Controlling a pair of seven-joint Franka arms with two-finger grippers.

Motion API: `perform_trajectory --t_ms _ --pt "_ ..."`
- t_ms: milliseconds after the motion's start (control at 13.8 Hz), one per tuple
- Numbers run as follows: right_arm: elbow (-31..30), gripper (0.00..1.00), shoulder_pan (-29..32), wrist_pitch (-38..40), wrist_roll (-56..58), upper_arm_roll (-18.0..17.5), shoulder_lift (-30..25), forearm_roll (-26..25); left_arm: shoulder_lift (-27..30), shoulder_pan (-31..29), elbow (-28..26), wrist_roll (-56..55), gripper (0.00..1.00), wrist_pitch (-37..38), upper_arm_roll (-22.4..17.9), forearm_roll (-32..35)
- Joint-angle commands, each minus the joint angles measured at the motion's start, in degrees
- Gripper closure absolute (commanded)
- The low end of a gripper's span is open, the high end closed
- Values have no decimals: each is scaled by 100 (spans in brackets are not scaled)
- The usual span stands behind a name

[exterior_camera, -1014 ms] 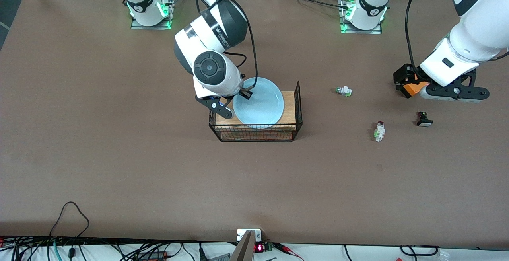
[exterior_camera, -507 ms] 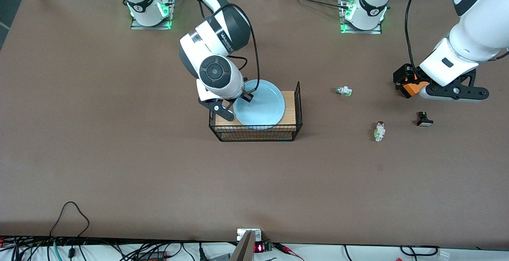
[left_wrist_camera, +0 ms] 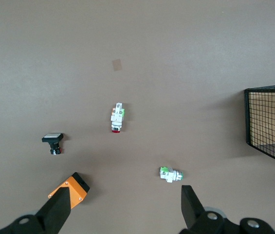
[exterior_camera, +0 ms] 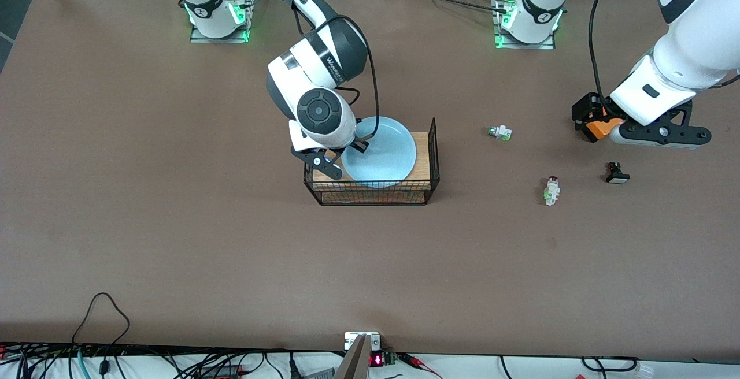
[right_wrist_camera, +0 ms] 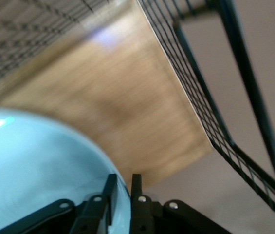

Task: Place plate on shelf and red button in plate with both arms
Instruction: 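Lower the plate onto the wooden board and open the right gripper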

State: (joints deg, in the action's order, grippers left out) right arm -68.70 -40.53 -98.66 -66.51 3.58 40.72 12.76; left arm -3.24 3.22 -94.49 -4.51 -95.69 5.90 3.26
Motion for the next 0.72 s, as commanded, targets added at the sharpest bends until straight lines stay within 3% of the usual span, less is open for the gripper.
perform_trajectory --t_ms 0,72,217,362,507,652 --pt "50 46 71 -136 -90 37 50 -81 -54 -6 89 -77 0 95 -19 -89" --pt "67 29 89 -136 -99 55 33 -81 -54 -32 80 -77 0 103 -28 -89" --pt "207 20 168 -136 -90 64 -2 -63 -246 -59 71 -33 0 182 -28 -80" --pt "549 15 168 -136 -90 64 -46 -37 -404 -33 80 -67 0 463 -37 -2" --pt "752 16 177 -136 -265 90 -64 51 -922 3 71 -103 0 648 -28 25" --pt "902 16 186 -144 -468 90 -117 157 -1370 -49 80 -103 0 395 -37 69"
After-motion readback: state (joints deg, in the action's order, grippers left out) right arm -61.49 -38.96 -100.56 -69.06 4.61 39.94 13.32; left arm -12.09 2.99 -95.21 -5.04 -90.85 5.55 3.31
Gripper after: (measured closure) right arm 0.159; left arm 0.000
